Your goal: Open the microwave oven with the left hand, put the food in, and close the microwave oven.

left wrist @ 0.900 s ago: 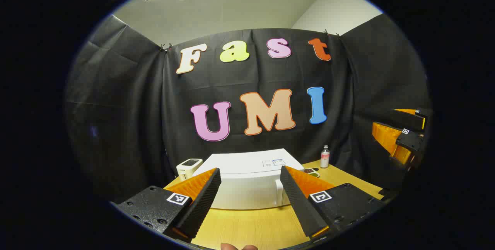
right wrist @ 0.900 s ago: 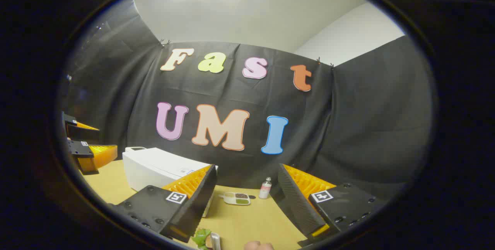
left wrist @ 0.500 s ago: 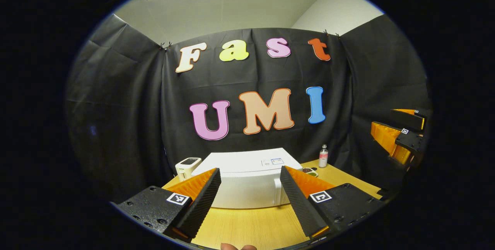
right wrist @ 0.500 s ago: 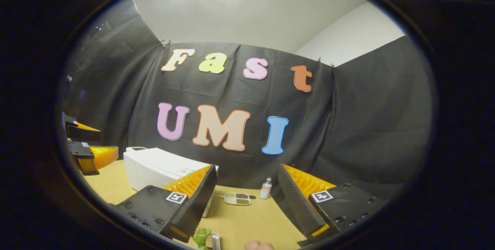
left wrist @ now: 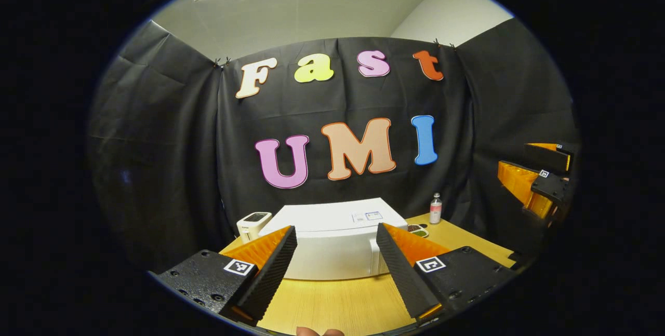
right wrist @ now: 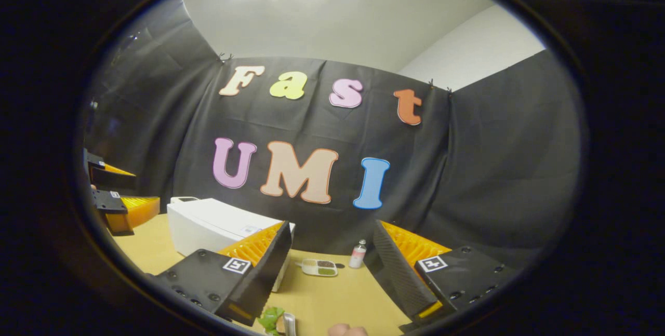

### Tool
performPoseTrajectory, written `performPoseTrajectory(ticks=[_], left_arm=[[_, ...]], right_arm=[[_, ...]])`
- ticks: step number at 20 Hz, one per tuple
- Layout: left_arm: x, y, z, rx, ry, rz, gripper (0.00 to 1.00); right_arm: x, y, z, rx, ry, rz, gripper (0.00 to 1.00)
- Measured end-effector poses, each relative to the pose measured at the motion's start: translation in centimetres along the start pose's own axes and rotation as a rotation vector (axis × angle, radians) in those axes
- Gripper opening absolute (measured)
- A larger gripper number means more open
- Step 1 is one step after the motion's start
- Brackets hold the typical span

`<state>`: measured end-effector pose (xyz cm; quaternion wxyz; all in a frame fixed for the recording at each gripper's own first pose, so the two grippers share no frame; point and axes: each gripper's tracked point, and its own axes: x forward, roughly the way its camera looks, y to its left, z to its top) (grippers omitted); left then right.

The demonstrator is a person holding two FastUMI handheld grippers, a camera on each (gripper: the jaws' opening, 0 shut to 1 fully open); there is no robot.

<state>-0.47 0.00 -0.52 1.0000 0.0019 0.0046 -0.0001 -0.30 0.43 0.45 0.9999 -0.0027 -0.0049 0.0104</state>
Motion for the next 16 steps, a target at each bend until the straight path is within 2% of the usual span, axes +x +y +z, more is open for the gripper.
performPoseTrajectory(ticks=[16], left_arm=[[1.8, 0.0, -0.7, -0.007, 0.015, -0.020, 0.98]], right_arm=[[0.5, -0.2, 0.0, 0.005, 0.010, -0.001, 0.96]])
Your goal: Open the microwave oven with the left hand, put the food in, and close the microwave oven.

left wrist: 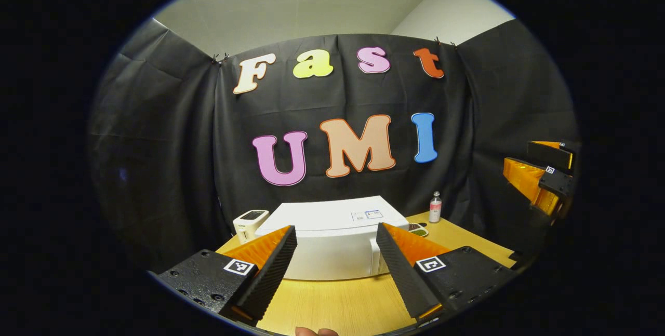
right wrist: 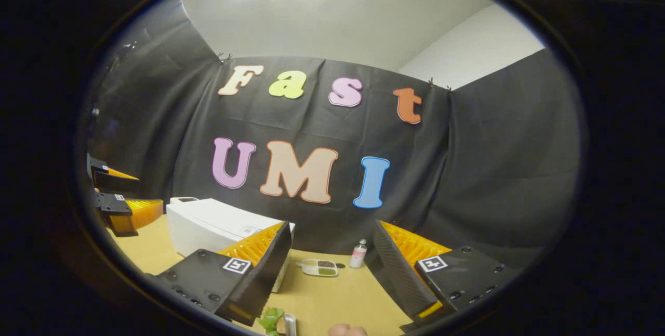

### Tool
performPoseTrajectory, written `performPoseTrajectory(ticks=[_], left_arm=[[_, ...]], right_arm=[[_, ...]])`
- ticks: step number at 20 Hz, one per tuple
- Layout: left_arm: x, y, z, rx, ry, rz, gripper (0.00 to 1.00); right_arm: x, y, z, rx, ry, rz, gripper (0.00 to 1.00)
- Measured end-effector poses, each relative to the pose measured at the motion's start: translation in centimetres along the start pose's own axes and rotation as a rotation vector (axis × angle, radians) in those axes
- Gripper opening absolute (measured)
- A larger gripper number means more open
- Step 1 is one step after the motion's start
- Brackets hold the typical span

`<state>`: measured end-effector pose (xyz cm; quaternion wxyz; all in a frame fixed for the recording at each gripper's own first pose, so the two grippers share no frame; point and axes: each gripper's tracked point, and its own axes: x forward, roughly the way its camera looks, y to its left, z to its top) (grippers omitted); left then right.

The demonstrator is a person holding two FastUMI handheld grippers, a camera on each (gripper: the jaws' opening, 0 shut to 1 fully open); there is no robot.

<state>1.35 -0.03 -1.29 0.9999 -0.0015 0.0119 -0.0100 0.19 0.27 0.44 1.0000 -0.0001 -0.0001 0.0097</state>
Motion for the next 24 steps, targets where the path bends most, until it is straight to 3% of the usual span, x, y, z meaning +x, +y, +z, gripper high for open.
performPoseTrajectory(ticks=[10, 17, 21, 24], left_arm=[[5.0, -0.8, -0.5, -0.010, -0.012, -0.056, 0.98], [8.8, -3.0, -4.6, -0.015, -0.015, -0.126, 0.98], [11.0, -4.6, -7.5, 0.026, -0.030, -0.144, 0.98], [12.5, -6.6, -9.7, 0.031, -0.009, -0.176, 0.98]], right_arm=[[-1.1, -1.4, -0.4, -0.015, 0.030, -0.010, 0.96], [-3.5, -3.1, 0.5, -0.037, 0.051, -0.020, 0.96], [-4.8, -4.4, 1.3, -0.039, 0.049, -0.063, 1.00], [-5.5, -5.0, 1.0, -0.081, 0.069, -0.077, 0.96]])
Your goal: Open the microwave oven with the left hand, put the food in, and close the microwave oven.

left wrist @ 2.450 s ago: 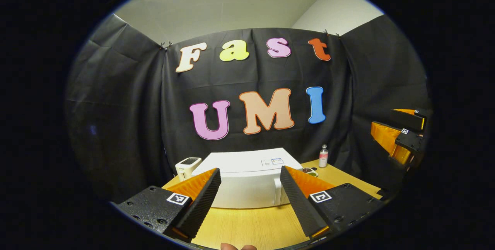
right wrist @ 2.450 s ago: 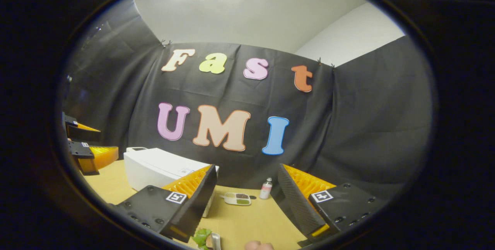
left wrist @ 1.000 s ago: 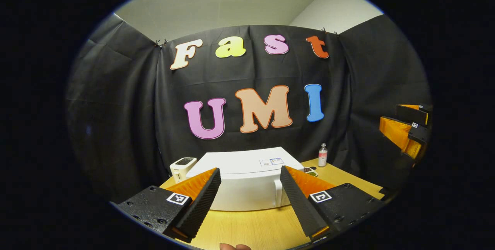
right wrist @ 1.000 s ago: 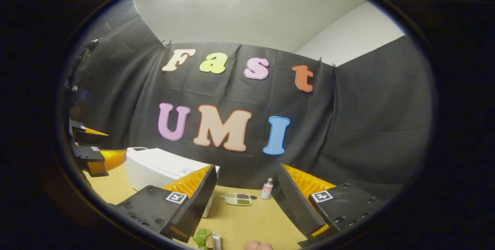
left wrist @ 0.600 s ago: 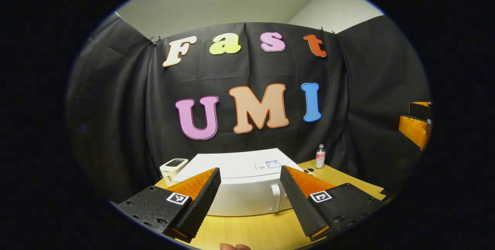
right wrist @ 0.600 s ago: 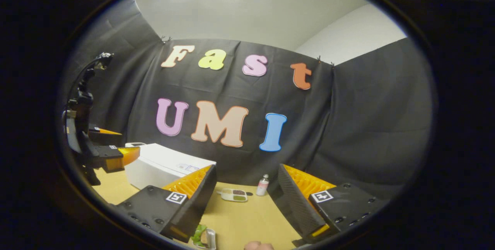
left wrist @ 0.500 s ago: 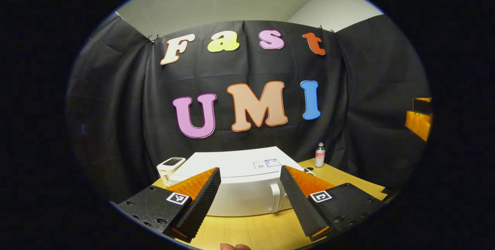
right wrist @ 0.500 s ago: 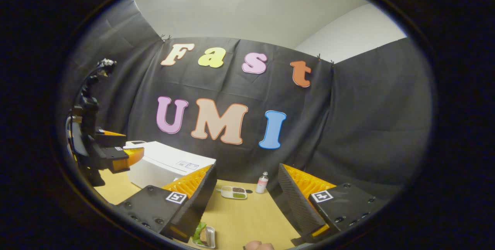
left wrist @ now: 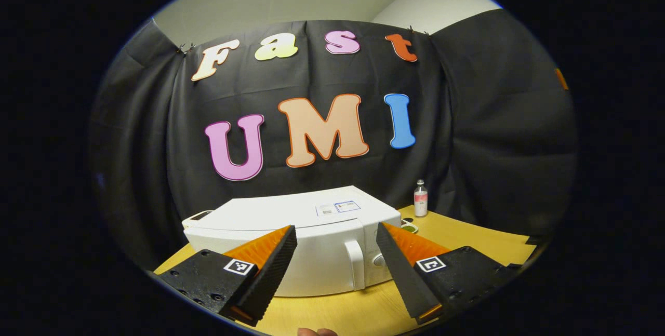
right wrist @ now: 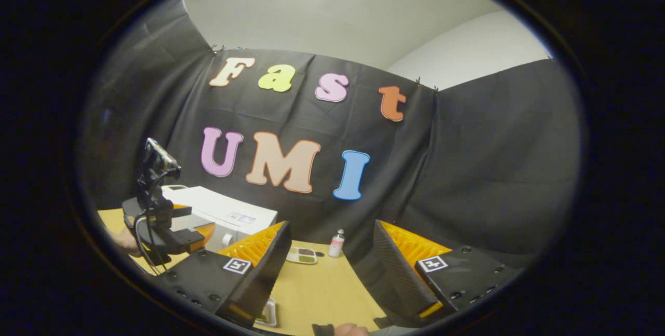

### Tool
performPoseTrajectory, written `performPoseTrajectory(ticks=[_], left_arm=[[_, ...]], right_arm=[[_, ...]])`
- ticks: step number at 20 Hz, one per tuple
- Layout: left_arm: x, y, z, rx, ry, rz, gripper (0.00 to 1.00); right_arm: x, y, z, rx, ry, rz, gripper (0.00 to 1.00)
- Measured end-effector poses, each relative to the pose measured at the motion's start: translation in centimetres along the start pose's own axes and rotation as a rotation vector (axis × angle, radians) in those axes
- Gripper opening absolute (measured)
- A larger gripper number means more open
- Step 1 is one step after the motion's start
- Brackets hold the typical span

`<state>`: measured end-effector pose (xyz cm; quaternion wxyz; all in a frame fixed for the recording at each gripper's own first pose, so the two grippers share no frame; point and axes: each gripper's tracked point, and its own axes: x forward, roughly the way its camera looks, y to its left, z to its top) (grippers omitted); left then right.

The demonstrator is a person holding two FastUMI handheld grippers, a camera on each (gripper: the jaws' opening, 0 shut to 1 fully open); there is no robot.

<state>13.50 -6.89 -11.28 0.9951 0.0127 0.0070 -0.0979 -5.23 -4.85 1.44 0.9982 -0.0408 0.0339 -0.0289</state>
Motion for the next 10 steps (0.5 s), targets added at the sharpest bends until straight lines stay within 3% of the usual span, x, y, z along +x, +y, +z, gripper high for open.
performPoseTrajectory(ticks=[10], left_arm=[[4.9, -1.4, -8.9, -0.080, 0.138, 0.027, 0.98]], right_arm=[[-1.4, -2.4, -0.1, 0.015, 0.032, -0.038, 0.97]])
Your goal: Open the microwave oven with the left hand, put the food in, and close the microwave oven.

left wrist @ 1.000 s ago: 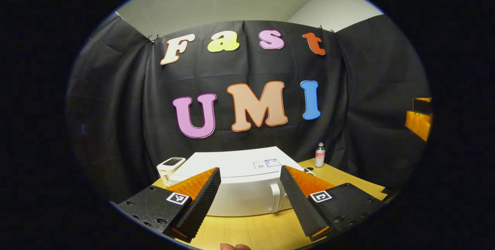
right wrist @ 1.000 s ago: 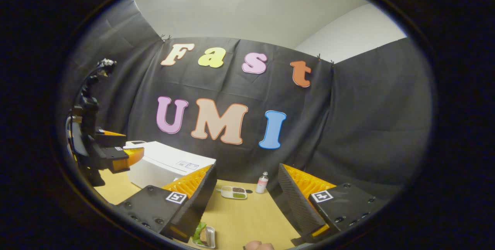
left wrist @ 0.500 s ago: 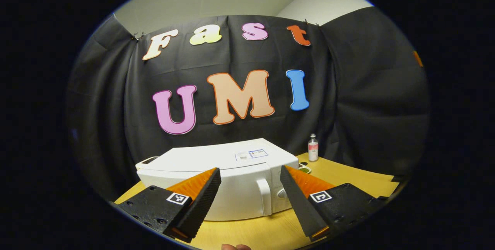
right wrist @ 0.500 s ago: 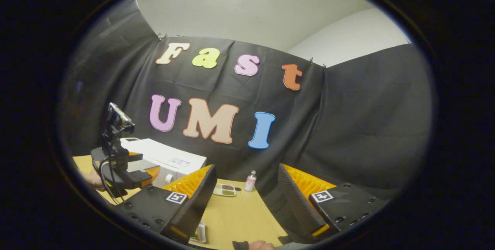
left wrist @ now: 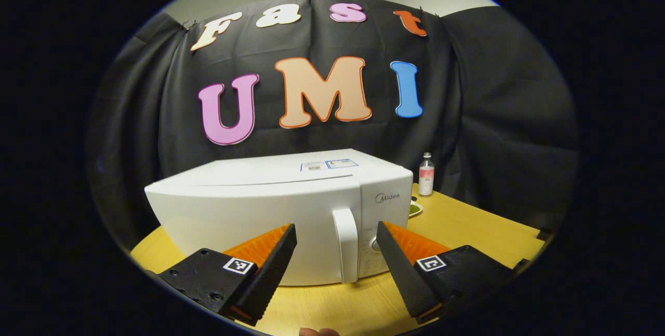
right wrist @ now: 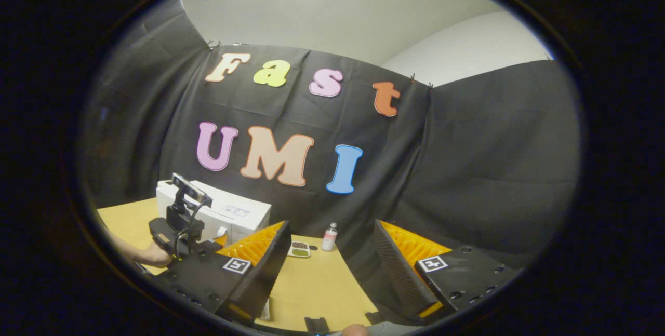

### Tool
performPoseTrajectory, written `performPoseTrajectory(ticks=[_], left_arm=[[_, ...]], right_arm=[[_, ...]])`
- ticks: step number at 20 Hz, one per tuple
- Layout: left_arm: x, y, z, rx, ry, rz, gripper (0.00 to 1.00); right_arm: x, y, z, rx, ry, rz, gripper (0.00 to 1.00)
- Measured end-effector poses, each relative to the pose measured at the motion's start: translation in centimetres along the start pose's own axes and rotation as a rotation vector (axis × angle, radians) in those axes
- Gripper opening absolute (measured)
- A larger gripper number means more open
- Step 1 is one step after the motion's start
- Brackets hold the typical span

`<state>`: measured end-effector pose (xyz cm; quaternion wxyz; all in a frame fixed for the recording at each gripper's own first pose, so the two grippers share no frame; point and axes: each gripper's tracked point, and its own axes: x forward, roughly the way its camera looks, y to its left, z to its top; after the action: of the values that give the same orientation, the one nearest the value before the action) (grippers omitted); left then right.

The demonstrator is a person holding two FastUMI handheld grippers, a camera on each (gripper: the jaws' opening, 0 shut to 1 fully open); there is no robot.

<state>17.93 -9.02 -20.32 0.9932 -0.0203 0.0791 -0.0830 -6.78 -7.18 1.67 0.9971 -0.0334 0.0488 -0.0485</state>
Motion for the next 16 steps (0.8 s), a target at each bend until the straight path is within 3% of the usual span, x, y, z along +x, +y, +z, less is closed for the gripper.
performPoseTrajectory(ticks=[3, 7, 16], left_arm=[[0.9, -0.9, -2.2, -0.045, 0.043, 0.008, 0.98], [2.2, -1.2, -3.3, -0.027, 0.045, 0.018, 0.98], [3.3, -0.9, -5.0, -0.053, 0.085, 0.047, 0.97]], right_arm=[[-0.3, -1.1, -0.1, -0.041, 0.013, -0.023, 0.96], [-0.7, -2.0, -0.9, -0.068, 0.047, -0.046, 0.97], [-1.1, -2.6, -1.6, -0.057, 0.073, -0.066, 0.97]])
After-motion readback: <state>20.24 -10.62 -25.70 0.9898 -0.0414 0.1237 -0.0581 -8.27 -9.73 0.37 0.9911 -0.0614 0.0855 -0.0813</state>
